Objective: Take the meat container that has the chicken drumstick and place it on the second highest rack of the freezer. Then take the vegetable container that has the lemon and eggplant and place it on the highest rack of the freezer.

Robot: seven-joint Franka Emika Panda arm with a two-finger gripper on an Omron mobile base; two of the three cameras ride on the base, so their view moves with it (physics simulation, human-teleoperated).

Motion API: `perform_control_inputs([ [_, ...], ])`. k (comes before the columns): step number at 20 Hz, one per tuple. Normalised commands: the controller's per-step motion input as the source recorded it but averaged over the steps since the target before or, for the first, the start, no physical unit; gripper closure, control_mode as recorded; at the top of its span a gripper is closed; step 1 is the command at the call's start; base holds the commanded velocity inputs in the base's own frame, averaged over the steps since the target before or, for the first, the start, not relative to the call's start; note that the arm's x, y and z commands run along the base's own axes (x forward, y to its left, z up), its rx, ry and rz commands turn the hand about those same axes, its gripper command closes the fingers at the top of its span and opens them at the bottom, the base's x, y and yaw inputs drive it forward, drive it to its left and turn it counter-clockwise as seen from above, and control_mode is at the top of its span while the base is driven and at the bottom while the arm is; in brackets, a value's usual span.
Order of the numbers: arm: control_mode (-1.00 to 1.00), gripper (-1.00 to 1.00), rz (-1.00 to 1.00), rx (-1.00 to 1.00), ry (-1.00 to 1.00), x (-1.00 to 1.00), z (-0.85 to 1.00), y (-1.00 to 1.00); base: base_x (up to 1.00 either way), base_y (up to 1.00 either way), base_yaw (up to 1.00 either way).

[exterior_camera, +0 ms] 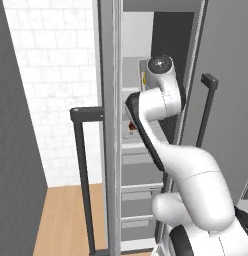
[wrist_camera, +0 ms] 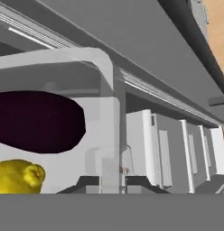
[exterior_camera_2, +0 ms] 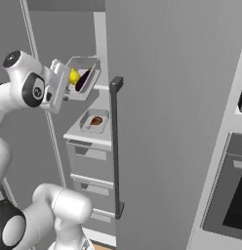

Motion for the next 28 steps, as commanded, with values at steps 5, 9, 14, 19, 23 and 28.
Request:
perform_control_inputs([
  [5, -1.00, 1.00, -0.01, 0.00, 0.00, 0.95, 0.05, 0.00, 0.00, 0.00, 0.00],
  [9, -1.00, 1.00, -0.03, 0.00, 0.01, 0.88, 0.14, 0.00, 0.00, 0.00, 0.00],
  [14, -1.00, 1.00, -0.08, 0.00, 0.05, 0.88, 0.01, 0.00, 0.00, 0.00, 0.00],
  [19, -1.00, 1.00, -0.08, 0.00, 0.06, 0.83, 0.00, 0.00, 0.00, 0.00, 0.00],
  [23, -1.00, 1.00, -0.08, 0.00, 0.01, 0.31, 0.00, 0.00, 0.00, 0.00, 0.00],
  [28, -1.00, -1.00, -0.05, 0.00, -0.04, 0.00, -0.12, 0.00, 0.00, 0.00, 0.00],
])
